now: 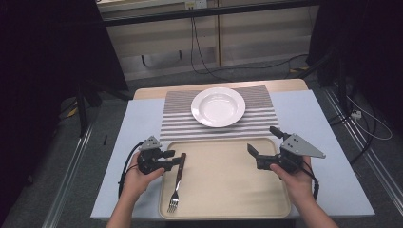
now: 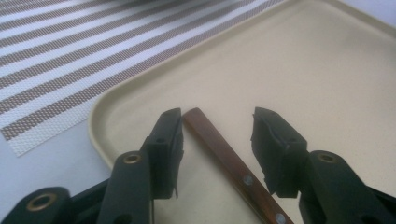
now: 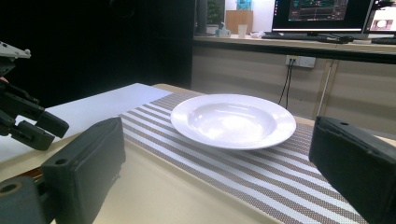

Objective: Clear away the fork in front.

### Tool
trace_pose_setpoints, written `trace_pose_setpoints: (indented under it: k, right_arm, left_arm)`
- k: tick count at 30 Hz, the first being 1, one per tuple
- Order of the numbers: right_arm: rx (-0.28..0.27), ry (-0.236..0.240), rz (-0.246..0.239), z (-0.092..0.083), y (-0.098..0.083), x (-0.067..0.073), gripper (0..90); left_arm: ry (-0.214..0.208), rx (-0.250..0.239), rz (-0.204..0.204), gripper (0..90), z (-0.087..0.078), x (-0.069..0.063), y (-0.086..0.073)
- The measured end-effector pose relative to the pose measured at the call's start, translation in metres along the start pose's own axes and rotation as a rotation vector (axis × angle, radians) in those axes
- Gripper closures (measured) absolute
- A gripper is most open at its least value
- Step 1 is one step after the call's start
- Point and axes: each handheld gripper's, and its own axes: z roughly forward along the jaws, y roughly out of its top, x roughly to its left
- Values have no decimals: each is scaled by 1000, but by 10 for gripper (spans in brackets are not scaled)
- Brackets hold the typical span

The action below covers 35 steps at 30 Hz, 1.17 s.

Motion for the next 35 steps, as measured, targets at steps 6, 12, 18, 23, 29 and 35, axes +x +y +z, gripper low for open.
trace_pose_setpoints:
  k: [6, 12, 18, 23, 29, 35]
  right_arm:
    - [11, 1, -6, -5, -1, 2, 34]
    - [14, 5, -12, -8, 2, 3, 37]
    - [45, 4, -18, -14, -2, 1, 37]
    - [62, 7, -31, -21, -5, 0, 37]
    - [50, 0, -15, -27, -7, -3, 37]
    - [41, -3, -11, -31, -10, -6, 38]
  left_arm:
    - [9, -87, -23, 435, -17, -1, 1]
    - [12, -170, -42, 340, -37, -3, -2]
    - [26, -211, -14, 268, -50, -5, -3]
    - [34, -219, 1, 234, -58, -8, -8]
    - [40, -239, -37, 194, -57, -6, -17]
    - [45, -239, -36, 172, -58, -6, -19]
